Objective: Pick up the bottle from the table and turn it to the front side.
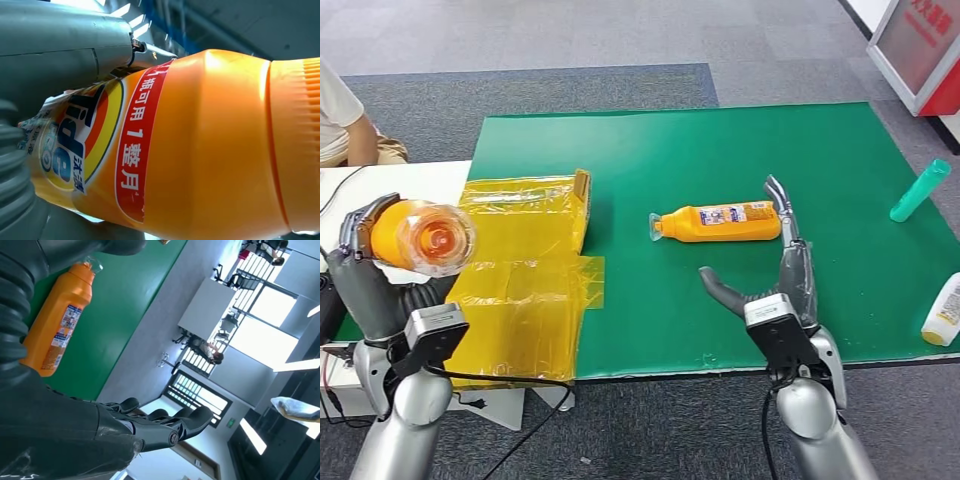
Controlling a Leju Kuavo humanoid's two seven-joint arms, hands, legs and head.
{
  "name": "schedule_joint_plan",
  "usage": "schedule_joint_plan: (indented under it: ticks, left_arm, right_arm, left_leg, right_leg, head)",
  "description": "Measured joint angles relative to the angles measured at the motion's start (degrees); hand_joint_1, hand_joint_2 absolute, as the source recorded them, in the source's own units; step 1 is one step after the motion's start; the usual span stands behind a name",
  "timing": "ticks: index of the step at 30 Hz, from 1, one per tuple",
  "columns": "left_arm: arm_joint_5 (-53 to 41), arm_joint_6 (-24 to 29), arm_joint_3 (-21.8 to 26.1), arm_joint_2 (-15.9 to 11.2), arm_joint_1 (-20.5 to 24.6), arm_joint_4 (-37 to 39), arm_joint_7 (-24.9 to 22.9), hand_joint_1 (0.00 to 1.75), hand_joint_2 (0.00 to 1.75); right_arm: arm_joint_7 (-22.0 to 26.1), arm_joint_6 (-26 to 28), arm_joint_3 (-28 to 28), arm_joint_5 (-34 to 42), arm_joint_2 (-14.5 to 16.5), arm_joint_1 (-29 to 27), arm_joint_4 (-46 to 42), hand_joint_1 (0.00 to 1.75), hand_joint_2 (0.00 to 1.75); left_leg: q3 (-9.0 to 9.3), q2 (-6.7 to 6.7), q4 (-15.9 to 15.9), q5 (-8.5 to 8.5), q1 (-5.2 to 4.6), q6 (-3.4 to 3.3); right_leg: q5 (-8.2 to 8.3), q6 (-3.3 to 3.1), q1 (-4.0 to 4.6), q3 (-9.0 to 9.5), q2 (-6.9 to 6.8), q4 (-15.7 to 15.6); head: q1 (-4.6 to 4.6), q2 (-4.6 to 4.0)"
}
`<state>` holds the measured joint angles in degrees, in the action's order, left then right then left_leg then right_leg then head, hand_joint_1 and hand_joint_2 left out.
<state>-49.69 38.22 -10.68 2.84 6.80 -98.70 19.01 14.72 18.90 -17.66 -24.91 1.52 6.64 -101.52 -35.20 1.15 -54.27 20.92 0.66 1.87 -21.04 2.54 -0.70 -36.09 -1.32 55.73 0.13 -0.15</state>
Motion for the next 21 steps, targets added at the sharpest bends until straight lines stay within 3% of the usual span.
schedule_joint_plan:
  ticks: [4,6,14,21]
  left_arm:
    - [-24.3,1.2,1.9,-1.9,1.1,3.7,-6.8,1.75,1.75]
    - [-30.6,1.2,2.8,-3.1,1.9,6.5,-8.9,1.75,1.75]
    - [-37.3,0.1,2.3,-6.1,5.6,20.0,-13.5,1.75,1.75]
    - [-35.6,-12.7,-5.0,-7.0,11.4,29.4,-14.9,1.75,1.75]
  right_arm:
    - [1.2,0.2,0.4,0.4,-0.1,-0.7,-1.4,0.0,1.75]
    - [1.3,0.2,0.4,0.4,-0.2,-0.8,-1.9,0.0,1.75]
    - [1.2,-0.4,0.4,0.2,-0.7,-1.2,-3.2,0.0,1.75]
    - [0.6,-2.5,0.4,-0.8,-0.8,-1.6,-6.4,0.0,1.75]
  left_leg:
    - [0.0,0.0,0.0,-0.03,0.0,0.01]
    - [0.01,0.06,0.0,-0.04,0.0,0.05]
    - [-0.02,0.09,0.0,-0.09,0.0,0.0]
    - [-0.05,0.09,0.0,-0.1,-0.01,0.0]
  right_leg:
    - [0.03,-0.01,0.0,0.0,0.0,0.0]
    - [0.08,-0.08,0.0,-0.05,0.07,0.0]
    - [0.1,-0.07,0.01,-0.1,0.09,0.0]
    - [0.13,-0.07,0.0,-0.11,0.08,0.0]
  head:
    - [0.01,0.0]
    - [-0.02,0.0]
    - [-0.01,0.0]
    - [-0.01,0.0]
